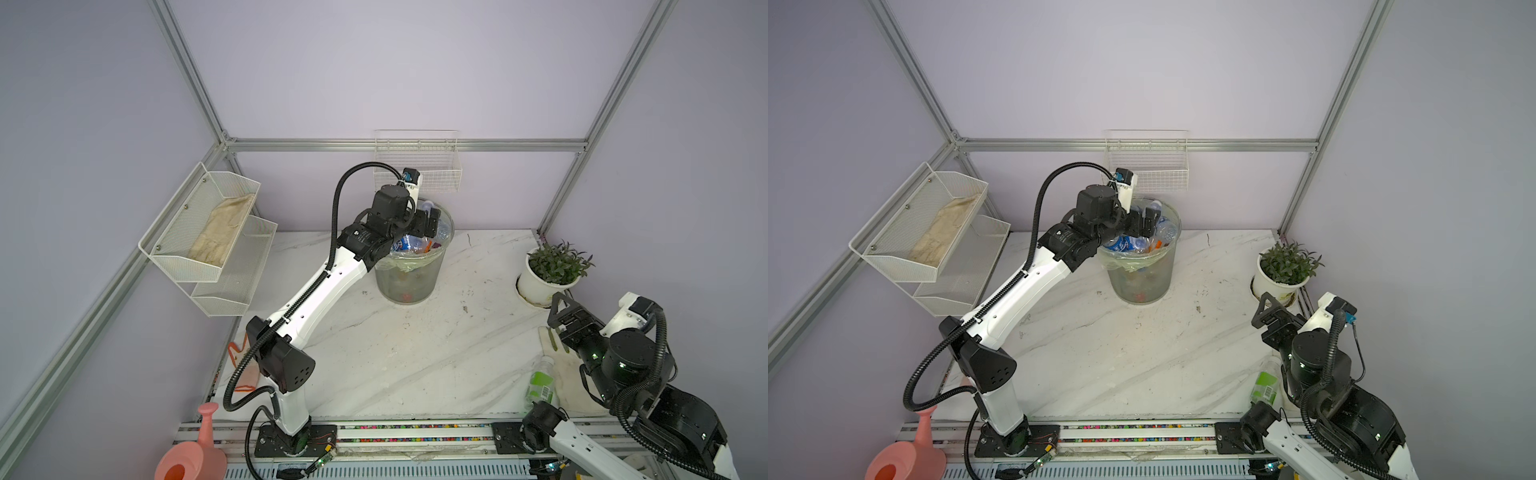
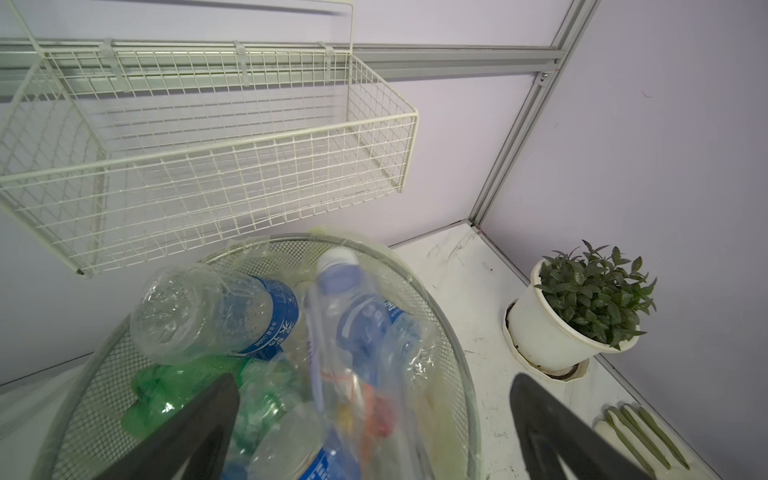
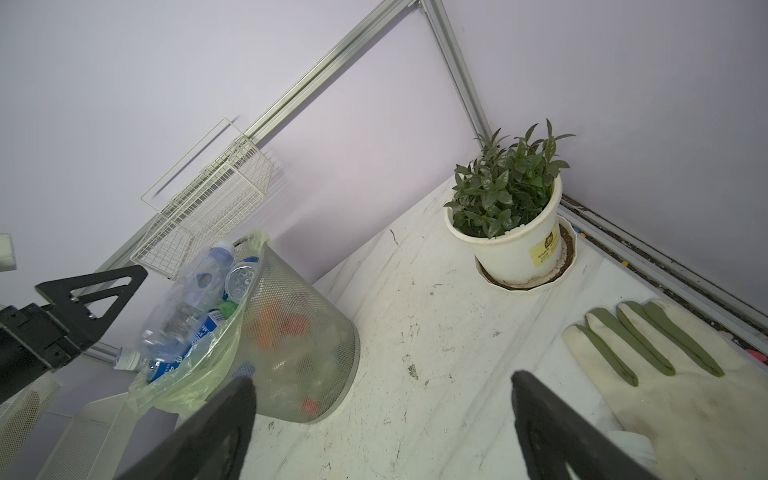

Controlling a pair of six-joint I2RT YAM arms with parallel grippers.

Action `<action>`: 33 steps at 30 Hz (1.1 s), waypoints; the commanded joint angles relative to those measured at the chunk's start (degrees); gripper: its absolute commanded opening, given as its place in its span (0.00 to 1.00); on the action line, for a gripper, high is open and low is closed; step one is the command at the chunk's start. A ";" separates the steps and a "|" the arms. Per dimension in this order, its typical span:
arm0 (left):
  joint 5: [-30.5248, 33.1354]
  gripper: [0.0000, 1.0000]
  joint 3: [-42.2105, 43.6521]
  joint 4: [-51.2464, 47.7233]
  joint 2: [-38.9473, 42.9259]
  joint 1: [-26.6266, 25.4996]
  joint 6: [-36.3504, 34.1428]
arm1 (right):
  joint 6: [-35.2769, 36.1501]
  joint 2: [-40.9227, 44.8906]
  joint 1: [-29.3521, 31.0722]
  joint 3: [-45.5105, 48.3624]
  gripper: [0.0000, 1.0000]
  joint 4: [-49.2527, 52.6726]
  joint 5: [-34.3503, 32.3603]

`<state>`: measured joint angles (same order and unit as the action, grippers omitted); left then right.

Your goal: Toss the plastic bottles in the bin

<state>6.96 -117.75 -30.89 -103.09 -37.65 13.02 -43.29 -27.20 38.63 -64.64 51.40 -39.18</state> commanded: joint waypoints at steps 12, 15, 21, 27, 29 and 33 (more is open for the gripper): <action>1.47 1.00 2.66 4.05 13.56 -1.63 0.28 | -1.75 -0.75 -0.13 -0.11 0.97 1.78 -0.09; 1.56 1.00 5.24 5.23 16.11 -2.07 -0.26 | -1.79 -0.53 -0.14 0.06 0.97 1.78 -0.01; 2.10 1.00 12.71 8.11 23.67 -2.69 -2.12 | -0.73 -2.52 -0.13 0.38 0.97 1.36 1.09; 3.91 1.00 20.30 9.97 30.92 -2.84 -3.44 | 3.04 -7.27 -0.14 0.70 0.97 -1.12 4.50; 5.38 1.00 22.81 10.04 33.01 -2.90 -3.85 | 4.19 -8.81 -0.14 0.99 0.97 -2.31 5.54; 8.73 1.00 28.54 9.93 37.17 -2.87 -4.78 | 6.42 -11.64 -0.14 1.99 0.97 -5.07 7.56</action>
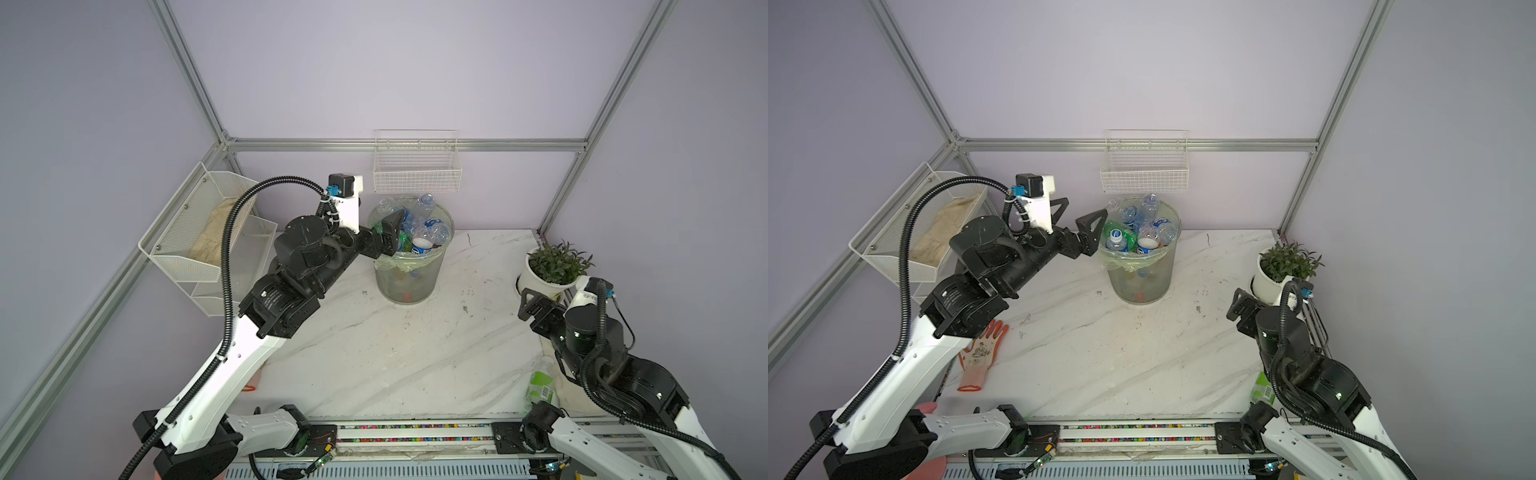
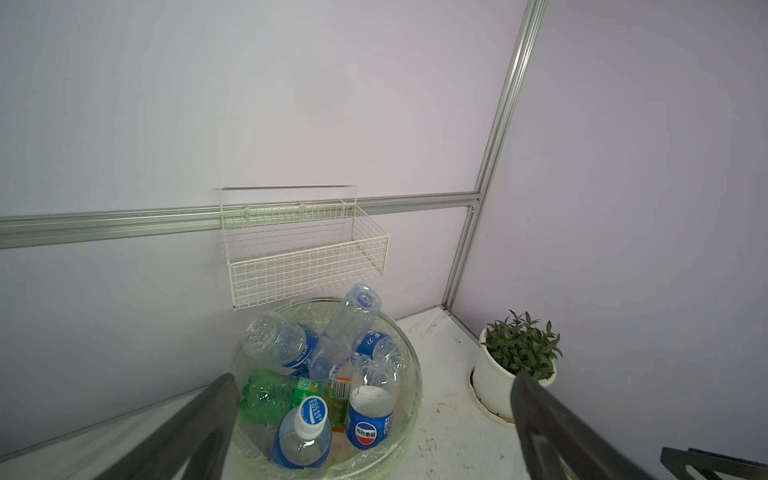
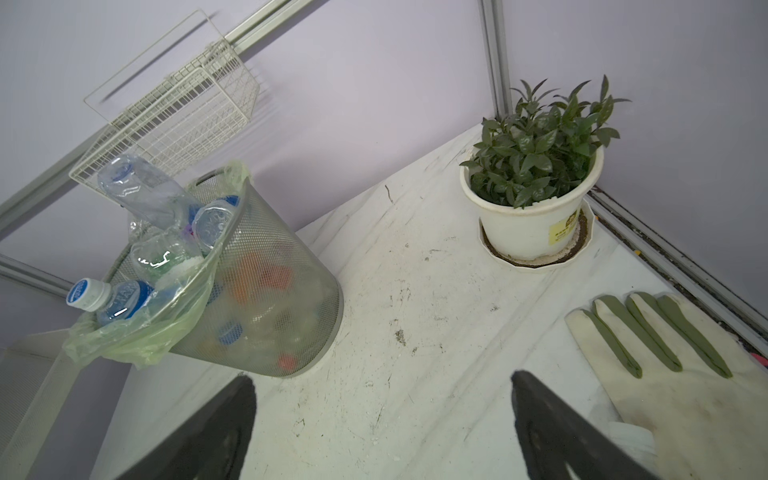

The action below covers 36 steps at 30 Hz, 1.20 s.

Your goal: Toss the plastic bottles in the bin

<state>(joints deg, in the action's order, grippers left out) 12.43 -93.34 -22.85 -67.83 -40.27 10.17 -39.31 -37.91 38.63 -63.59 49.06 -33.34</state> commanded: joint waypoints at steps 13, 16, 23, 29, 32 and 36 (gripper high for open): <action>16.24 1.00 20.45 -1.13 10.45 -0.24 -2.53 | 10.54 -3.76 -0.14 5.41 0.98 -13.44 3.32; 19.94 1.00 24.34 -1.16 12.11 -0.29 -2.70 | 10.91 -2.69 -0.14 8.03 0.97 -16.97 2.84; 26.47 1.00 33.50 -0.08 15.60 -0.09 -2.53 | 10.49 4.04 -0.14 18.10 0.97 -26.98 -0.60; 29.40 1.00 42.49 3.22 18.67 1.82 -1.32 | 11.21 3.42 -0.14 22.61 0.98 -30.05 -5.90; 30.06 1.00 45.16 3.95 19.07 3.48 -0.60 | 10.32 1.44 -0.14 23.81 0.97 -30.53 -9.85; 30.94 1.00 47.98 5.17 19.09 5.82 -0.24 | 10.79 -0.35 -0.14 25.32 0.97 -32.68 -12.65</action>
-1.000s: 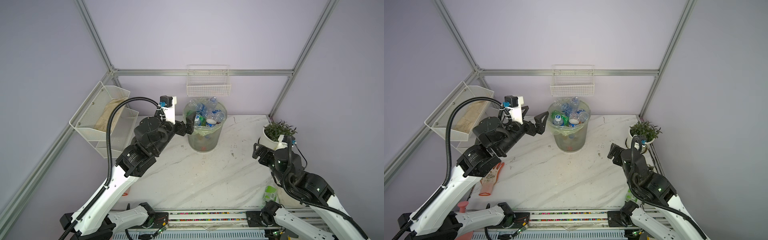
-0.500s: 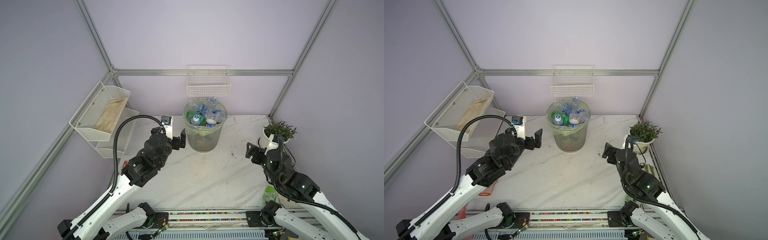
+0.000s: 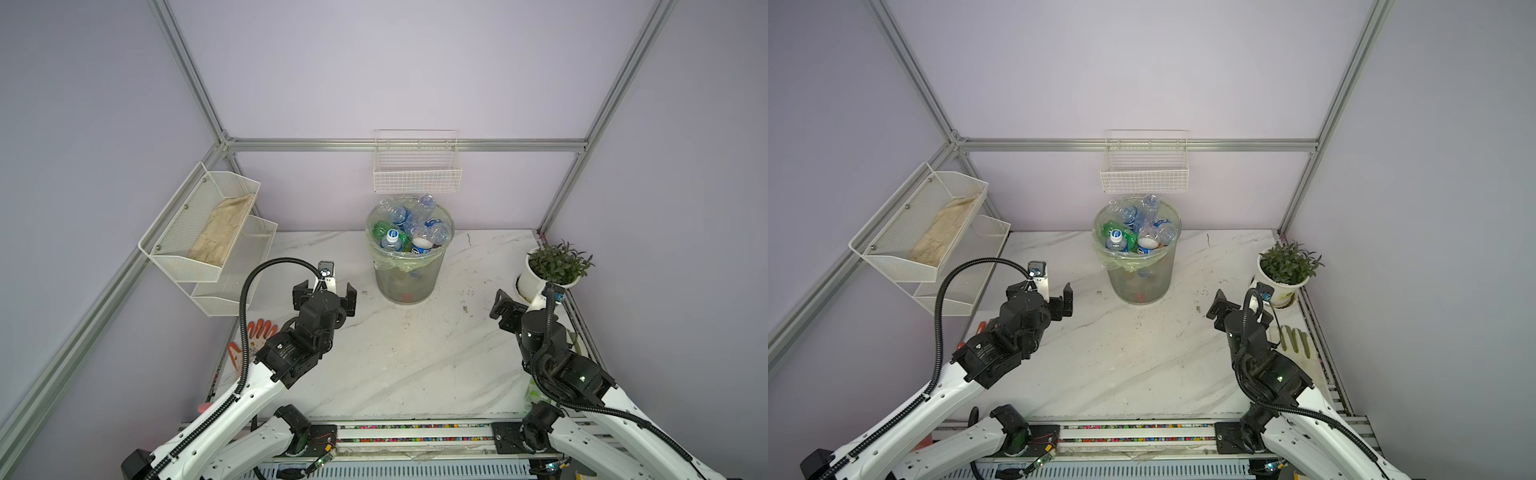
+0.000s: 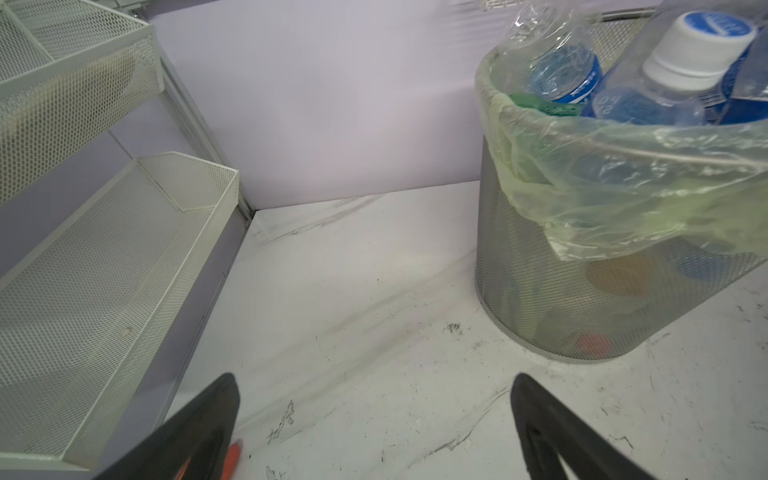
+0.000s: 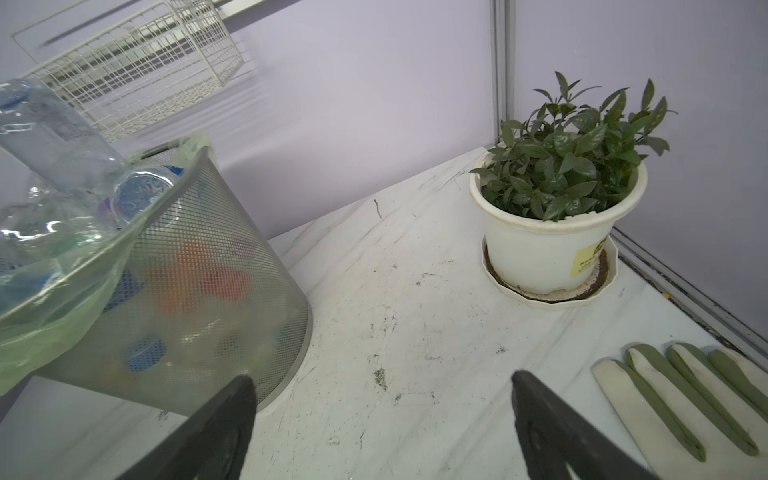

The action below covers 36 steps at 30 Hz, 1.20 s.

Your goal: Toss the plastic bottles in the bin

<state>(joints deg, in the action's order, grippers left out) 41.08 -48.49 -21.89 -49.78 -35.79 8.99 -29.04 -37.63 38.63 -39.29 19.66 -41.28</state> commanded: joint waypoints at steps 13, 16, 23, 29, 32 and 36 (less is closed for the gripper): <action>3.93 1.00 11.92 7.91 0.74 8.55 2.95 | 13.64 3.00 -0.14 10.83 0.97 -17.81 -4.86; 3.81 1.00 13.68 8.88 0.41 9.85 2.96 | 13.31 2.03 -0.14 10.53 0.97 -17.77 -6.94; 6.09 1.00 15.84 11.32 -1.49 10.82 5.19 | 19.28 -3.06 -0.14 11.15 0.98 -24.35 -8.81; 7.25 1.00 19.16 12.28 -0.81 10.91 8.23 | 20.31 -5.97 -0.14 13.87 0.98 -29.83 -9.29; 8.20 1.00 20.57 12.15 -1.19 10.84 9.26 | 20.54 -7.24 -0.14 15.18 0.98 -31.68 -9.87; 9.22 1.00 20.61 10.96 -2.29 10.92 11.11 | 20.69 -8.55 -0.18 17.62 0.97 -34.93 -10.76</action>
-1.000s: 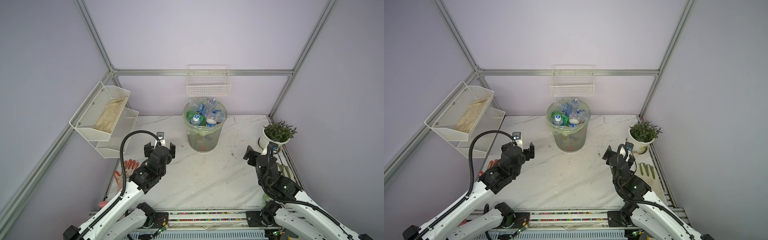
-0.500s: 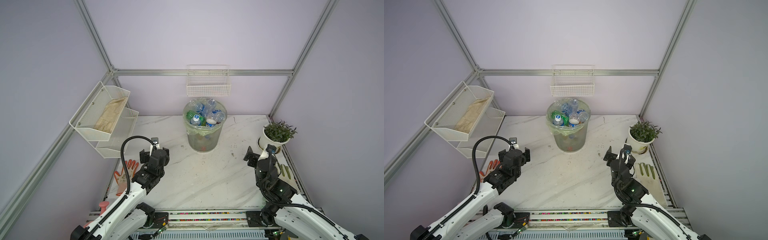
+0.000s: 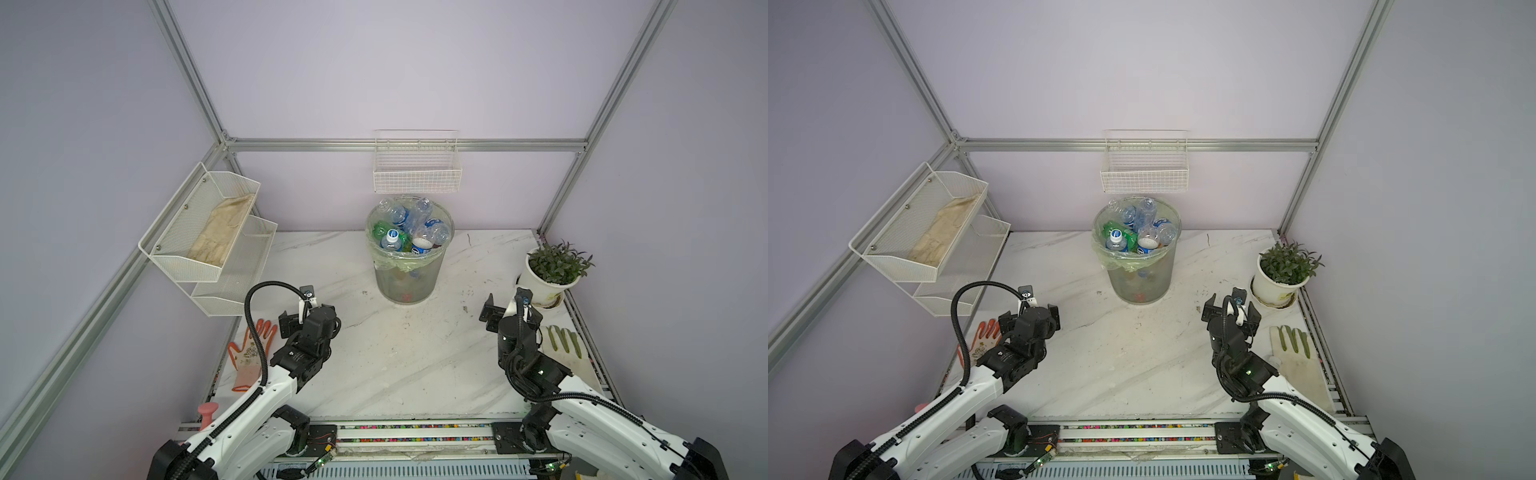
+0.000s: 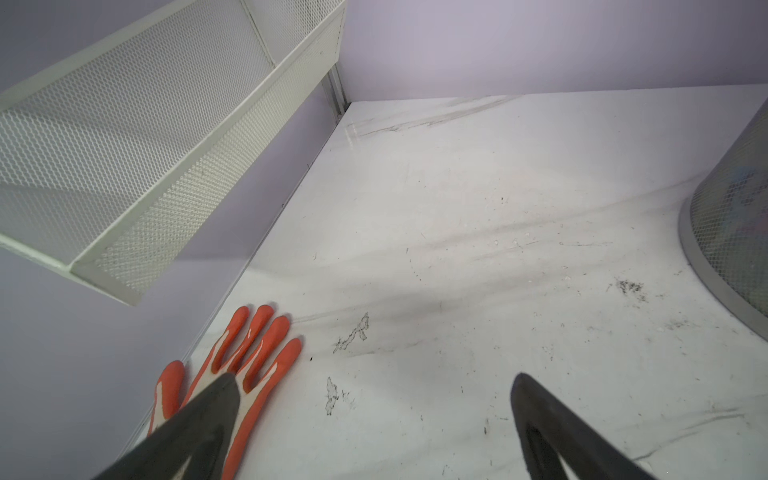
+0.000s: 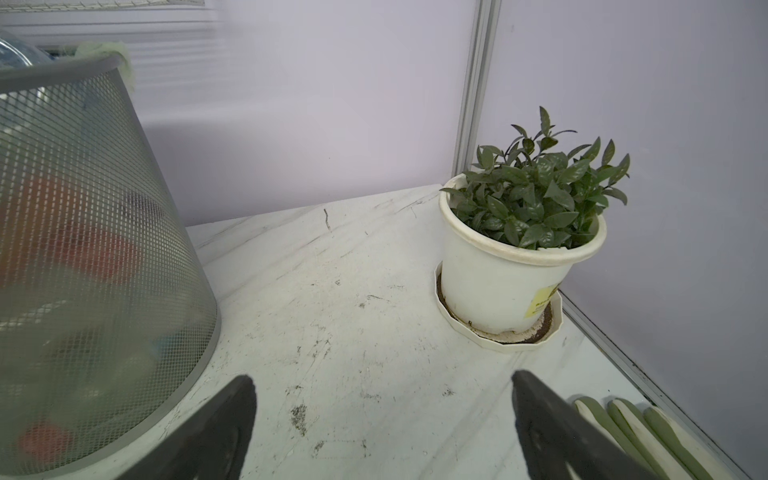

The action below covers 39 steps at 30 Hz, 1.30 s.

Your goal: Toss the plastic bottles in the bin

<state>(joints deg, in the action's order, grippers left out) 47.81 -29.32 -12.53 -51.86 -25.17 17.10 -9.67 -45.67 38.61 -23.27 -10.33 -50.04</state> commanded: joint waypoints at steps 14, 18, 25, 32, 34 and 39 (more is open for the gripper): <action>5.62 1.00 1.23 -2.05 0.80 0.21 3.41 | 0.00 -1.79 -0.55 8.85 0.98 -12.62 -4.82; 6.24 1.00 1.09 -3.19 1.22 -0.05 4.22 | -2.17 -1.14 -3.23 9.18 0.98 -12.45 -6.78; 7.01 1.00 2.38 -4.14 5.34 -0.69 5.07 | -4.02 4.88 -5.65 10.96 0.97 -11.38 -7.53; 9.78 1.00 3.47 -4.15 7.95 -3.00 5.04 | -5.53 1.04 -5.71 9.56 0.97 -10.85 -8.85; 10.57 1.00 4.17 -4.20 9.33 -3.42 5.09 | -5.56 1.23 -5.74 9.63 0.97 -10.85 -9.03; 13.57 1.00 7.50 -1.41 11.63 -3.57 3.98 | -4.27 3.49 -6.09 10.68 0.97 -12.32 -7.98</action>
<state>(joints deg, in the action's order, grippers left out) 57.41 -25.41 -17.10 -41.08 -28.34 20.62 -14.33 -43.70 32.93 -12.73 -20.40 -57.21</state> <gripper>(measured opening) 0.998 0.975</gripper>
